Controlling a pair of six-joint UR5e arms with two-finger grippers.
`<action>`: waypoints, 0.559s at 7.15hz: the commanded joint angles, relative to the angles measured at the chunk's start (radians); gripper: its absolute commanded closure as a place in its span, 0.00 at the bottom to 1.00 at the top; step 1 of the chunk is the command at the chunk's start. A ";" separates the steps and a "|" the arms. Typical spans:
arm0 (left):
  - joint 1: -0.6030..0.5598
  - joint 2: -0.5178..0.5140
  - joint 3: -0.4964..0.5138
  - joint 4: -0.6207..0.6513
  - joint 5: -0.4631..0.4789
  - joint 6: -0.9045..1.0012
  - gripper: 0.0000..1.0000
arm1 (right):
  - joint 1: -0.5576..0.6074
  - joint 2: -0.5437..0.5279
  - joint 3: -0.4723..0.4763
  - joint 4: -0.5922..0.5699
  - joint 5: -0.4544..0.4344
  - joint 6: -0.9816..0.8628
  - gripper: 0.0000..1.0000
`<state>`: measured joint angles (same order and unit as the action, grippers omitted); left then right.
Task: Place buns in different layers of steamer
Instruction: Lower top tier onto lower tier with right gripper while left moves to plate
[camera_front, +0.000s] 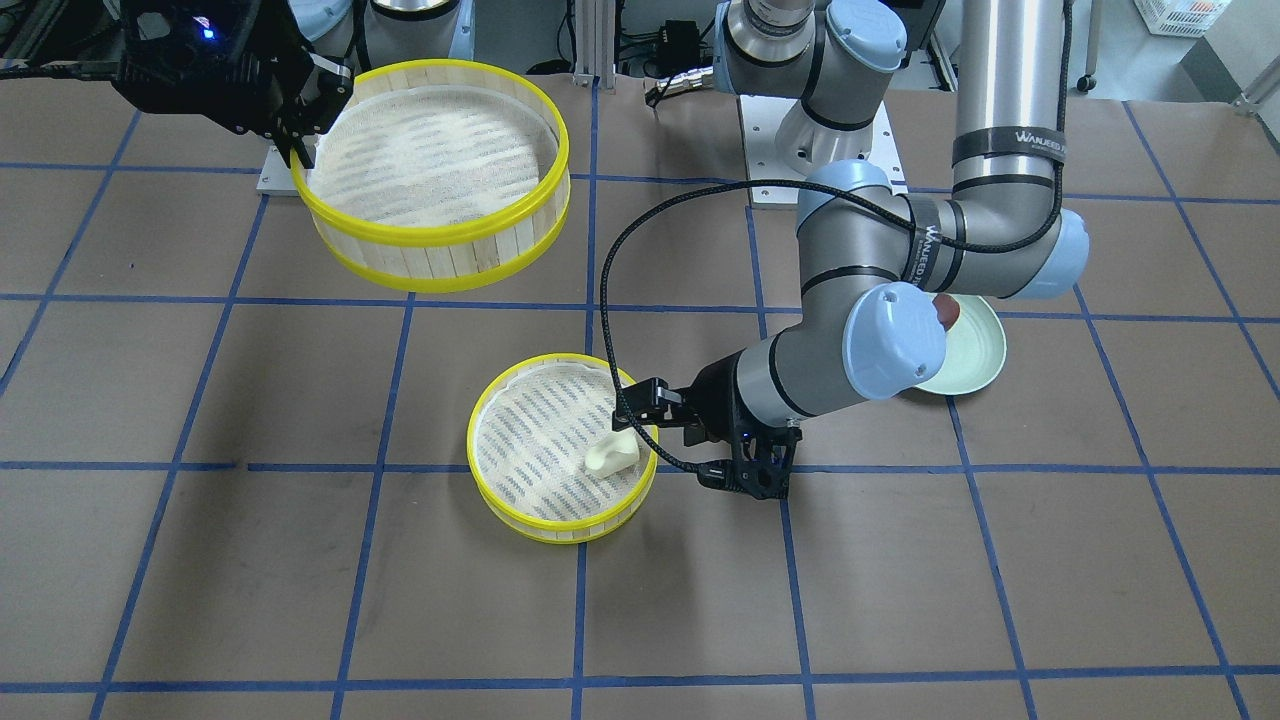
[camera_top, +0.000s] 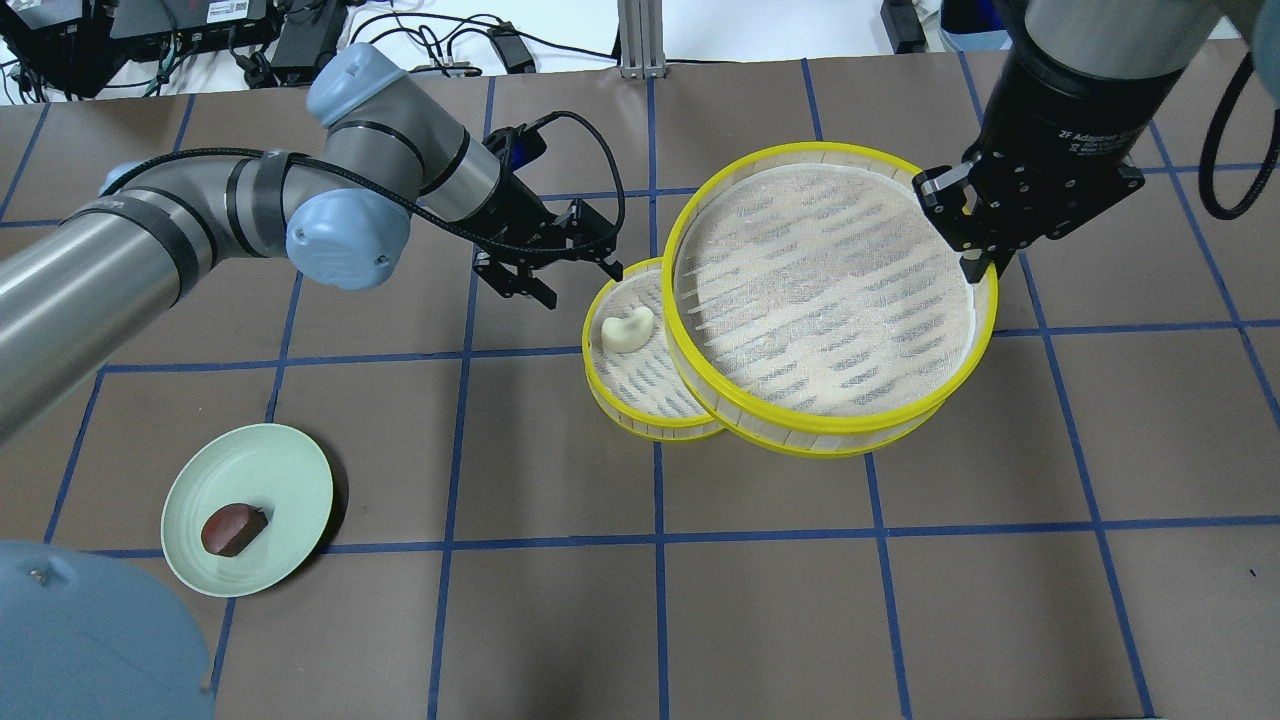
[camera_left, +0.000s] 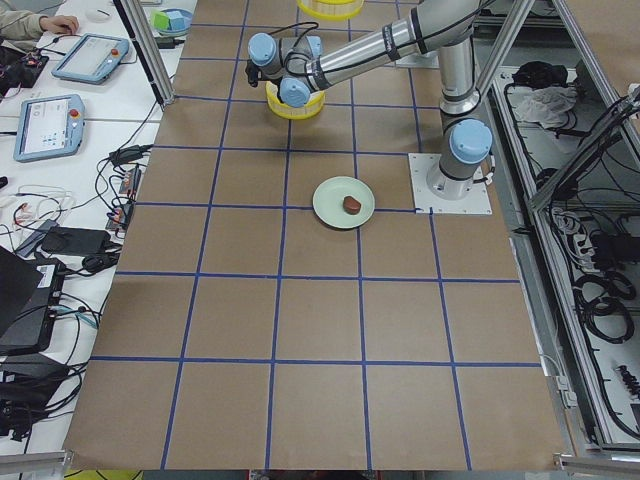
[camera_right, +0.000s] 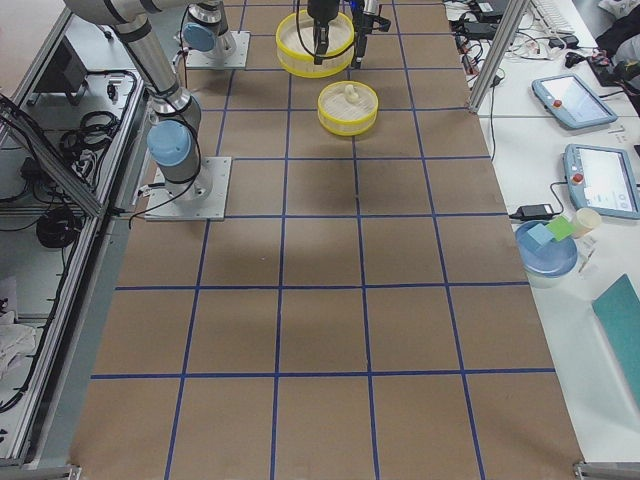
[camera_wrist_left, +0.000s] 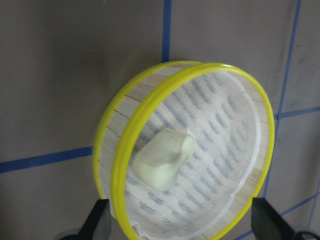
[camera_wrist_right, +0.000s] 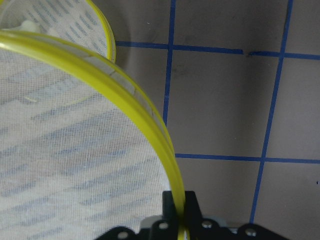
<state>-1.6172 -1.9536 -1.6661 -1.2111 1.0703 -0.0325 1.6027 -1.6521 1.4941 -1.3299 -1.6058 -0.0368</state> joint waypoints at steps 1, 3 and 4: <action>0.084 0.056 0.028 -0.099 0.124 0.019 0.00 | 0.008 -0.005 0.000 -0.008 0.000 0.027 1.00; 0.164 0.111 0.029 -0.280 0.372 0.120 0.00 | 0.014 0.047 -0.001 -0.047 0.019 0.181 1.00; 0.242 0.134 0.011 -0.329 0.425 0.246 0.00 | 0.022 0.110 -0.015 -0.073 0.024 0.196 1.00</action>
<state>-1.4568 -1.8508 -1.6415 -1.4586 1.3985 0.0966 1.6165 -1.6048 1.4902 -1.3702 -1.5903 0.1202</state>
